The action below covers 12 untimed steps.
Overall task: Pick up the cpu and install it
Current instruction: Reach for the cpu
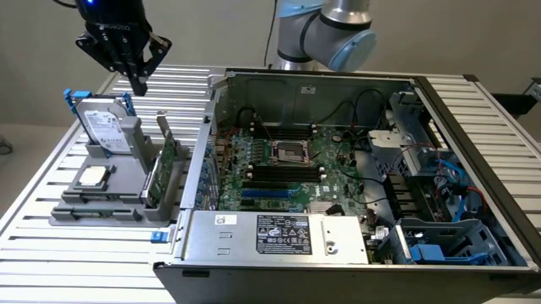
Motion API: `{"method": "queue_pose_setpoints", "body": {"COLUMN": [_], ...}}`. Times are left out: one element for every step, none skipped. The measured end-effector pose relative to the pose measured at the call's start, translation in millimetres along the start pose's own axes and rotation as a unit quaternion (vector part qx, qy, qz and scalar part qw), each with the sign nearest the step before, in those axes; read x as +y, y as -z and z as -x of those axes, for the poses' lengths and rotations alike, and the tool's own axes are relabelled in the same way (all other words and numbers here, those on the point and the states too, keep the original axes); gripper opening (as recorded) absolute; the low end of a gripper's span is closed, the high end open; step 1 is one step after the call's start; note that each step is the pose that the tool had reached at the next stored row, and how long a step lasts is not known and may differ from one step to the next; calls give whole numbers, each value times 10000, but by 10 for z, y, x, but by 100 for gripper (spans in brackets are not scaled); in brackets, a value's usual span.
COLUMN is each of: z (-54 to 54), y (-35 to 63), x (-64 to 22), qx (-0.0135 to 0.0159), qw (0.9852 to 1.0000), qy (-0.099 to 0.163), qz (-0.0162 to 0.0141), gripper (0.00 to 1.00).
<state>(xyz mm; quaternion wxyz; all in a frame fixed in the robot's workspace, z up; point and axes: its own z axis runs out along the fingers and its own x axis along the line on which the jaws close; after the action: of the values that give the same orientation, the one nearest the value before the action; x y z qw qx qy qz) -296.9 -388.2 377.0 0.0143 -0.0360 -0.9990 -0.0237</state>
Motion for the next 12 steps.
{"method": "queue_pose_setpoints", "body": {"z": [-44,-90,-135,-180,-222,-267,-316,-361,-405,-451,-495,-540], "y": [-11,-21,-31,-42,-51,-62,-73,-85,-95,-107,-119,-131], "x": [-4,-7,-11,-15,-18,-22,-26,-30,-33,-37,-41,-45], "qx": [0,0,0,0,0,0,0,0,0,0,0,0], "qw": [10000,10000,10000,10000,10000,10000,10000,10000,10000,10000,10000,10000], "qy": [0,0,0,0,0,0,0,0,0,0,0,0], "qz": [0,0,0,0,0,0,0,0,0,0,0,0], "gripper": [11,11,11,11,11,11,11,11,11,11,11,11]}}
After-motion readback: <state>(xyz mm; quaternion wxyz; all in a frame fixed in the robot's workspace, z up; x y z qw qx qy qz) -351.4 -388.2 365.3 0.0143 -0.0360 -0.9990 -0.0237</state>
